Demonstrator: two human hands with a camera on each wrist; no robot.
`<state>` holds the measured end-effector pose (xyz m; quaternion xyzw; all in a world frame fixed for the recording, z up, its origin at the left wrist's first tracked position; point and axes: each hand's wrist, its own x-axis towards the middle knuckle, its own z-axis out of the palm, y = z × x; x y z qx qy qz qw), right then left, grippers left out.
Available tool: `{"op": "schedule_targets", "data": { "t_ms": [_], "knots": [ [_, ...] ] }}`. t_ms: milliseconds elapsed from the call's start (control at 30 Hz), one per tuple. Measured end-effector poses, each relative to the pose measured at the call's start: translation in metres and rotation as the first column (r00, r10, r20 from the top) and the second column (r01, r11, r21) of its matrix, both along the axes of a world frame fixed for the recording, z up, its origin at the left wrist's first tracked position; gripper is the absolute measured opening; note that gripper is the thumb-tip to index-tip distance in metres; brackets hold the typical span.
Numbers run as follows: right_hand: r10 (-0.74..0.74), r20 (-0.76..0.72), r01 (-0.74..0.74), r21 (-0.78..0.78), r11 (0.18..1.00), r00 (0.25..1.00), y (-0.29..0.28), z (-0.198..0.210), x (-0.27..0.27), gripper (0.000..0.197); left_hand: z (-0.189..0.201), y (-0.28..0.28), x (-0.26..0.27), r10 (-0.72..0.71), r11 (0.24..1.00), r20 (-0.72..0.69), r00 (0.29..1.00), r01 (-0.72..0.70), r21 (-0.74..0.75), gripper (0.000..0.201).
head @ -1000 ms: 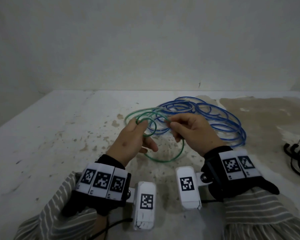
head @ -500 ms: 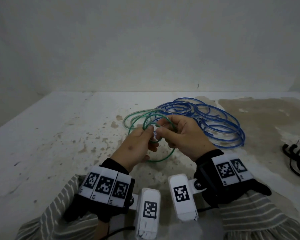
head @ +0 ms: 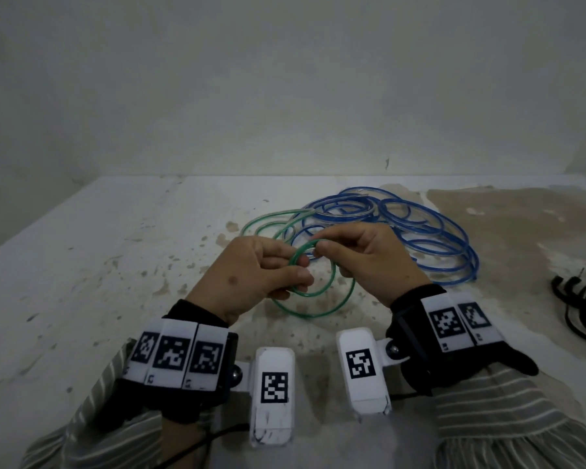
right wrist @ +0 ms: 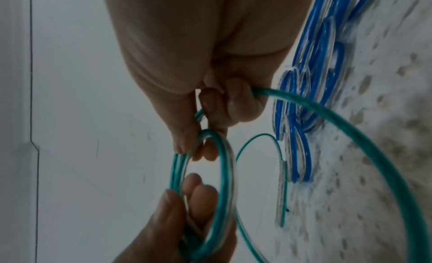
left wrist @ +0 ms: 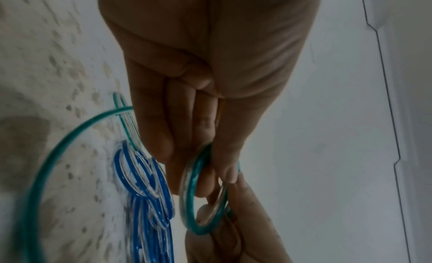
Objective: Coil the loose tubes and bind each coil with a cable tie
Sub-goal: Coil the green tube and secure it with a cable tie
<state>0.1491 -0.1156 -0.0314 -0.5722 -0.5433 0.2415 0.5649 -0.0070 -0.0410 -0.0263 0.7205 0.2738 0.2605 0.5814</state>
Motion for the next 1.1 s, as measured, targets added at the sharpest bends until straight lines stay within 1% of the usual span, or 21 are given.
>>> {"op": "schedule_targets", "data": {
  "t_ms": [100,267,333,400,467,533,567,633,667,733,800,867,900,967,1000,1033,1100],
  "knots": [
    [-0.029,0.015,0.029,0.016,0.999,0.999,-0.001,0.001,0.004,0.013,0.002,-0.001,-0.001,-0.028,0.999,-0.008,1.000,0.028,-0.027,0.010],
    [-0.139,-0.022,0.141,0.097,0.985,0.990,-0.004,0.004,0.017,0.015,0.003,-0.003,-0.002,-0.074,0.996,-0.017,0.997,0.073,-0.058,0.010],
    [-0.170,-0.030,0.172,0.106,0.979,0.985,-0.003,0.004,0.020,0.011,0.004,-0.004,-0.001,-0.061,0.995,0.017,0.998,0.062,-0.084,0.009],
    [-0.192,-0.045,0.195,0.082,0.977,0.980,-0.001,0.003,0.018,0.010,0.003,-0.005,0.002,0.003,0.995,0.074,0.997,0.004,-0.095,0.006],
    [-0.152,-0.133,0.157,0.023,0.987,0.979,0.001,0.002,0.013,0.012,0.001,-0.006,0.005,0.103,0.988,0.147,0.984,-0.084,-0.130,0.006],
    [-0.049,-0.262,0.042,-0.033,0.999,0.964,0.003,0.002,0.004,0.015,-0.002,-0.005,0.008,0.201,0.966,0.212,0.956,-0.157,-0.207,0.008],
    [-0.002,-0.272,-0.013,-0.053,0.999,0.962,0.004,0.003,-0.001,0.017,-0.002,-0.005,0.009,0.235,0.953,0.231,0.944,-0.176,-0.247,0.010],
    [0.056,-0.190,-0.072,-0.078,0.994,0.980,0.005,0.002,-0.010,0.019,-0.003,-0.005,0.010,0.268,0.936,0.245,0.932,-0.192,-0.297,0.012],
    [0.065,-0.147,-0.078,-0.080,0.994,0.987,0.006,0.002,-0.014,0.018,-0.003,-0.005,0.011,0.268,0.934,0.243,0.932,-0.190,-0.303,0.013],
    [0.029,-0.084,-0.035,-0.068,0.997,0.996,0.008,0.001,-0.016,0.020,-0.003,-0.006,0.011,0.240,0.940,0.209,0.948,-0.174,-0.294,0.014],
    [-0.055,-0.062,0.051,-0.064,0.997,0.997,0.008,0.000,-0.014,0.025,-0.005,-0.007,0.012,0.170,0.952,0.141,0.975,-0.126,-0.278,0.017],
    [-0.096,-0.120,0.088,-0.074,0.993,0.988,0.008,-0.001,-0.013,0.027,-0.007,-0.010,0.013,0.112,0.961,0.081,0.990,-0.087,-0.264,0.029],
    [-0.081,-0.181,0.068,-0.075,0.995,0.980,0.008,0.000,-0.014,0.027,-0.007,-0.011,0.013,0.105,0.964,0.063,0.992,-0.086,-0.252,0.030],
    [-0.024,-0.288,0.008,-0.060,0.998,0.957,0.007,0.000,-0.016,0.026,-0.005,-0.012,0.012,0.116,0.971,0.054,0.992,-0.102,-0.217,0.016],
    [-0.004,-0.295,-0.013,-0.056,0.998,0.956,0.007,0.001,-0.016,0.026,-0.003,-0.012,0.010,0.120,0.973,0.059,0.991,-0.106,-0.203,0.007],
    [0.006,-0.268,-0.023,-0.060,0.998,0.963,0.007,0.001,-0.016,0.026,-0.001,-0.012,0.009,0.112,0.979,0.067,0.991,-0.098,-0.180,0.004],
    [0.017,-0.144,-0.028,-0.078,0.997,0.989,0.005,0.002,-0.014,0.026,0.000,-0.010,0.007,0.108,0.987,0.092,0.990,-0.096,-0.126,0.018]
  ]
}}
